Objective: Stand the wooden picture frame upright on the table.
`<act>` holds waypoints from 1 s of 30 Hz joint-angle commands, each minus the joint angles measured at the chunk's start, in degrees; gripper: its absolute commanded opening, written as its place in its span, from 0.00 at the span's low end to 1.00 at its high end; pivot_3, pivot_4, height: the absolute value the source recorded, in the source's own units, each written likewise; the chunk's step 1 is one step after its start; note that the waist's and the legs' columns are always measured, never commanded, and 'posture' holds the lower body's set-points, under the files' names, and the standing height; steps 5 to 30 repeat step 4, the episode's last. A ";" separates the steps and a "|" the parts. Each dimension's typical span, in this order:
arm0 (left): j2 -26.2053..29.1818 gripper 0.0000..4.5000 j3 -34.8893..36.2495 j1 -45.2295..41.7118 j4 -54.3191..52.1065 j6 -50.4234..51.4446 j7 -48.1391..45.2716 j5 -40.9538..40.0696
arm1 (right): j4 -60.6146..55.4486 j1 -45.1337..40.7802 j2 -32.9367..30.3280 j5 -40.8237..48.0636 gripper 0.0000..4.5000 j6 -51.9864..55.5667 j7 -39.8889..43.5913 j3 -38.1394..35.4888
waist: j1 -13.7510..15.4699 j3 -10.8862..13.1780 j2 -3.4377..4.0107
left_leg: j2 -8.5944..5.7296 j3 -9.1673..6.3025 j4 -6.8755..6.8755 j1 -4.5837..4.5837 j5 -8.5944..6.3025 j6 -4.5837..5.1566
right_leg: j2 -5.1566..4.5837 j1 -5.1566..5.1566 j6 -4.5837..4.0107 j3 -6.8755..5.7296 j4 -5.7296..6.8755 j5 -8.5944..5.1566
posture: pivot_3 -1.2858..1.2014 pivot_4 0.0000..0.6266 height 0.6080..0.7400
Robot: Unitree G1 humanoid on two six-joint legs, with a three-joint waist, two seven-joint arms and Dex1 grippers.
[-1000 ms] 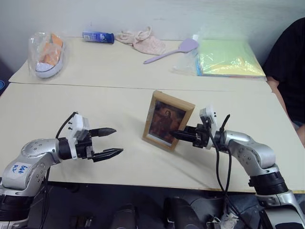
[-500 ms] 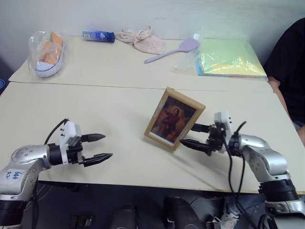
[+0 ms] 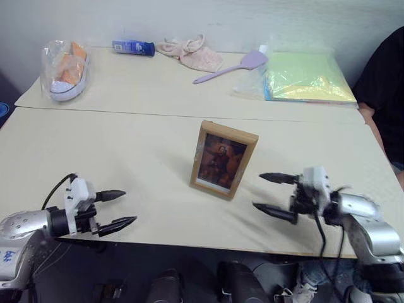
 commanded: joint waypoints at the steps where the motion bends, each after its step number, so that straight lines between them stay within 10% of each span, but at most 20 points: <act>1: 0.05 1.00 3.72 1.89 -0.26 -4.22 -0.13 1.36 | 2.63 2.40 -1.21 -3.88 0.99 -13.76 2.02 -3.93 | -0.08 0.00 0.00 | 0.00 0.02 0.01 0.08 0.00 0.00 | 0.01 0.07 0.00 0.00 0.01 0.00 | 0.52 0.24 1.00; 30: -1.33 1.00 4.39 1.79 -0.24 -6.74 1.18 2.06 | 3.69 4.64 -1.14 -4.30 0.99 -14.59 0.69 -4.32 | -0.14 0.00 0.00 | 0.02 0.04 0.00 0.20 0.00 0.00 | 0.00 0.14 0.00 0.03 0.08 0.00 | 0.52 0.24 1.00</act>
